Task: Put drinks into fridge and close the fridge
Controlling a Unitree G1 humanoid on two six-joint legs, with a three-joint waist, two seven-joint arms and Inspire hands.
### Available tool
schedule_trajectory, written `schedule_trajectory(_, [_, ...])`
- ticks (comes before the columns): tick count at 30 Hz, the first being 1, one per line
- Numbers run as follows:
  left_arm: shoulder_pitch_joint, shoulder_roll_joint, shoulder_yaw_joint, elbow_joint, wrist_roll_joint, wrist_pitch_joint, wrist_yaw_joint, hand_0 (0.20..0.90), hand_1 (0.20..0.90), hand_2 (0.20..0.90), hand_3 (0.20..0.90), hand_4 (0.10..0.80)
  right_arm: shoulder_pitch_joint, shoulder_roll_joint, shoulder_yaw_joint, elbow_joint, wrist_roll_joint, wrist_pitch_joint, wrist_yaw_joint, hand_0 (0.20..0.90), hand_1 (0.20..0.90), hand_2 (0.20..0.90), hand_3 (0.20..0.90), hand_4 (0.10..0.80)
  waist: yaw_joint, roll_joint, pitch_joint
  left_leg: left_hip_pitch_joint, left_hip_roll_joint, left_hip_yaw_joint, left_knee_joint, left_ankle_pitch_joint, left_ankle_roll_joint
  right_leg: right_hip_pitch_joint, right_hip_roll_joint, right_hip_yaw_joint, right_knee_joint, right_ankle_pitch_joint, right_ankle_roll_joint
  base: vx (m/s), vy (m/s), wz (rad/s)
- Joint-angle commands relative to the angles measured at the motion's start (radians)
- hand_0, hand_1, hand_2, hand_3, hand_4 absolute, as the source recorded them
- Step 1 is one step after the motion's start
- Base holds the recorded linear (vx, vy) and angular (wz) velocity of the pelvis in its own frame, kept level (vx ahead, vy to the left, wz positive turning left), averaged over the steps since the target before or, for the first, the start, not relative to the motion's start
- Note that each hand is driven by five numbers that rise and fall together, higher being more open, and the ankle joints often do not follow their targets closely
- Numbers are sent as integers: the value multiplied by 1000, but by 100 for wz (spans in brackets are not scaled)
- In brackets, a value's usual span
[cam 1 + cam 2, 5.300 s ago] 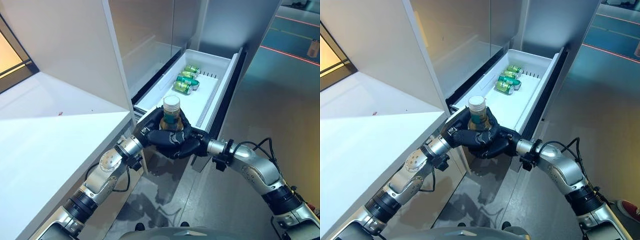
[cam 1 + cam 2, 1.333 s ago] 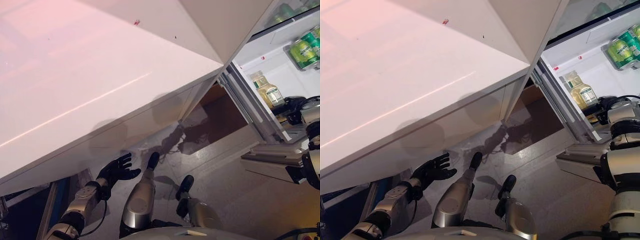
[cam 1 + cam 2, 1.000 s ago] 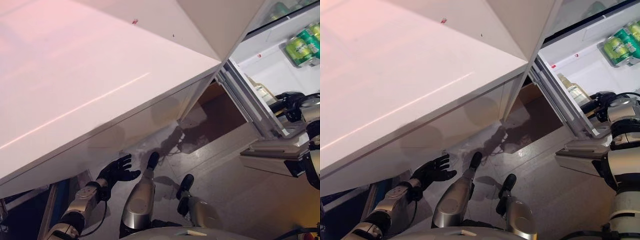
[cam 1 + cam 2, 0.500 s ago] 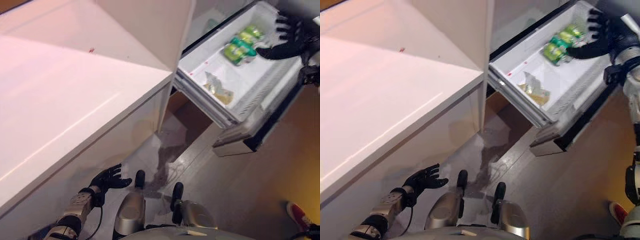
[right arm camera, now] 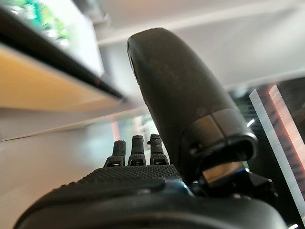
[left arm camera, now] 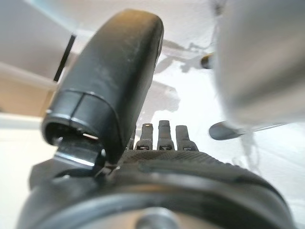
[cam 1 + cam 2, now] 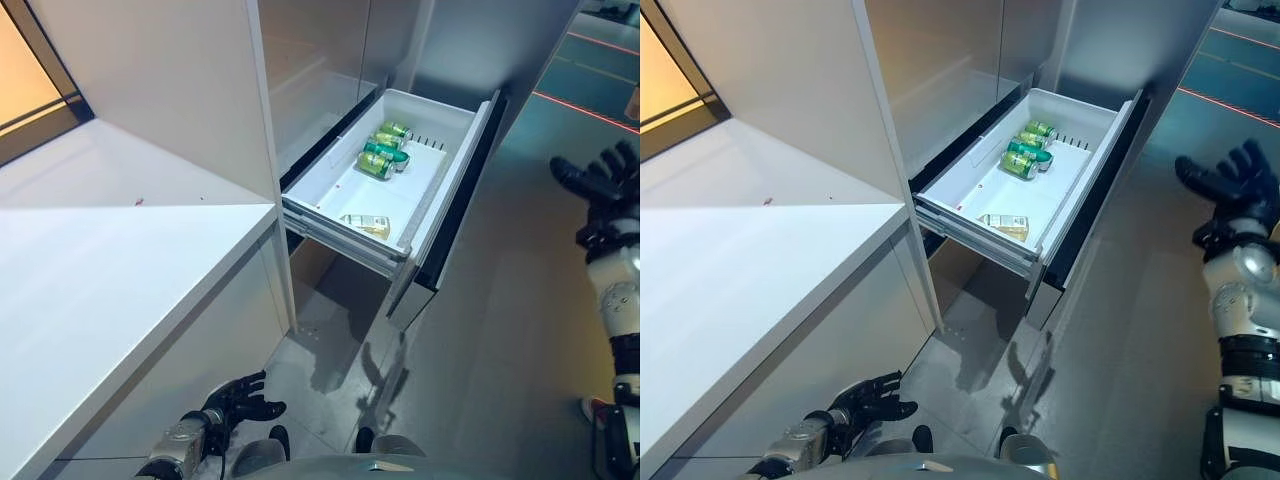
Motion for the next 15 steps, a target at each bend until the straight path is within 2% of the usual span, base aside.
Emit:
schedule_trajectory(1, [-8,14,-38,-49,-31,-7,31,900,900,900,900,800,-137,-19,-13,-64,70,-162,1,900,900,900,900,800,68,-4,37,-49,-97,16,222,-256,125,-82,-9,-60,275,-112,-59,-98,13,15])
schedule_trajectory(8, [1,9,-30,-82,-83,-13,87,900,900,900,900,800,-243,-10,30,65,176,-164,40,900,900,900,900,800,110,27,135,-191,-120,-6,376,-281,131,-210,-39,-84,455,-185,-100,-145,18,23])
schedule_trajectory(15, [20,20,19,-92,-143,-33,116,900,900,900,900,800,-336,-15,134,85,177,-160,215,900,900,900,900,800,143,55,216,-290,-131,-18,434,-263,131,-317,-49,-97,539,-195,-128,-123,47,11])
